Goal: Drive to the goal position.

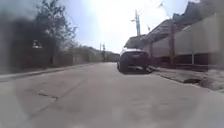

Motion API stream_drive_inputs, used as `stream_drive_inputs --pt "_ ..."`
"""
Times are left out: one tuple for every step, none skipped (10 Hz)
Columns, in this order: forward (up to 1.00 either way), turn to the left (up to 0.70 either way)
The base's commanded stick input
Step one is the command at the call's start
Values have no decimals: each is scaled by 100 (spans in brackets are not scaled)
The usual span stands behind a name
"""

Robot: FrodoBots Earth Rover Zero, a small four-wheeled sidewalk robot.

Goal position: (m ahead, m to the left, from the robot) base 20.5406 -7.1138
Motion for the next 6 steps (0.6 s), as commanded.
stream_drive_inputs --pt "100 -39" --pt "100 -40" --pt "100 -35" --pt "100 -25" --pt "100 0" --pt "100 0"
